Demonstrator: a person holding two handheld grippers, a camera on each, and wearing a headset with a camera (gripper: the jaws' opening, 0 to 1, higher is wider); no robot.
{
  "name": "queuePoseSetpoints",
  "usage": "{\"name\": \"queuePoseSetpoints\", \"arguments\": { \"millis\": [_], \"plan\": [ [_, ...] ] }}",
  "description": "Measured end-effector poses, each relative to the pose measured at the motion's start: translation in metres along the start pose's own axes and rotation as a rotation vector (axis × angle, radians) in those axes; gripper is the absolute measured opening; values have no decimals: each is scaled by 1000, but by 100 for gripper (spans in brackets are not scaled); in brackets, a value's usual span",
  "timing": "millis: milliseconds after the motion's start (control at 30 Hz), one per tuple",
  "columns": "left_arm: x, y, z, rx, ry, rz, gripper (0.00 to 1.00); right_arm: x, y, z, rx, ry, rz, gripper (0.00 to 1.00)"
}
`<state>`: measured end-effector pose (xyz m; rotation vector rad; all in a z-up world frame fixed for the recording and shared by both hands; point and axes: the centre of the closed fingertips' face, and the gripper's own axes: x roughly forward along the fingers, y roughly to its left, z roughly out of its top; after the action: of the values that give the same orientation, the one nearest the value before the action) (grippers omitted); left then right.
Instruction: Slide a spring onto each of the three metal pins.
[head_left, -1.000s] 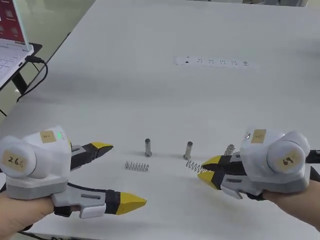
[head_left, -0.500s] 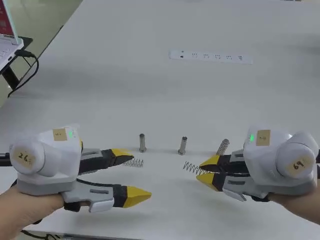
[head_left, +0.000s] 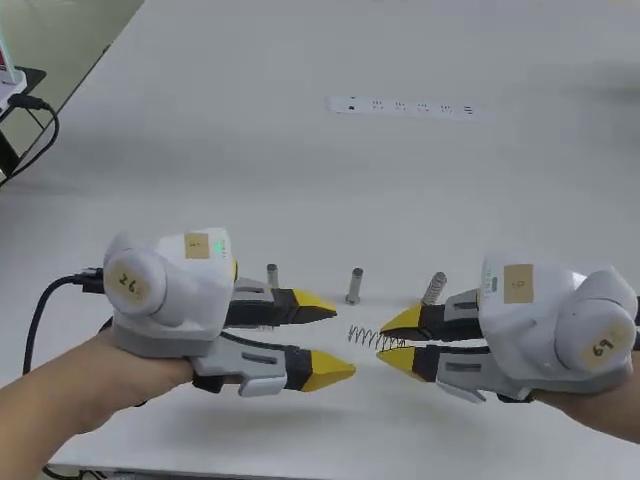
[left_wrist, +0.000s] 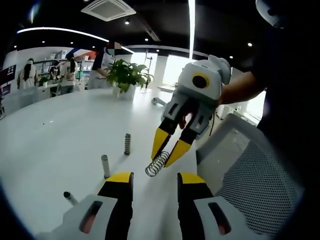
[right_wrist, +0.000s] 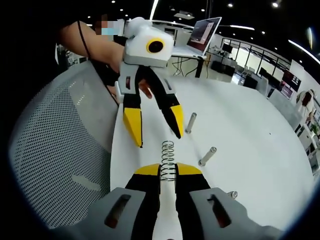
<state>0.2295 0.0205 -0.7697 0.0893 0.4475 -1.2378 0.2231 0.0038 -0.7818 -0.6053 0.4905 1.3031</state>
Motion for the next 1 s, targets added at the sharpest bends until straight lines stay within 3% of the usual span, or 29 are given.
{"name": "queuePoseSetpoints", "arguments": {
  "millis": [300, 500, 1000],
  "plan": [
    [8, -3, 6, 13, -20, -29, 20, 1, 3, 7, -23, -30, 31, 7],
    [9, -4, 10, 21, -34, -35, 9, 1, 4, 11, -48, -46, 35, 7],
    [10, -9, 11, 23, -31, -46, 7, -4, 8, 14, -77, -59, 62, 7]
  ]
}}
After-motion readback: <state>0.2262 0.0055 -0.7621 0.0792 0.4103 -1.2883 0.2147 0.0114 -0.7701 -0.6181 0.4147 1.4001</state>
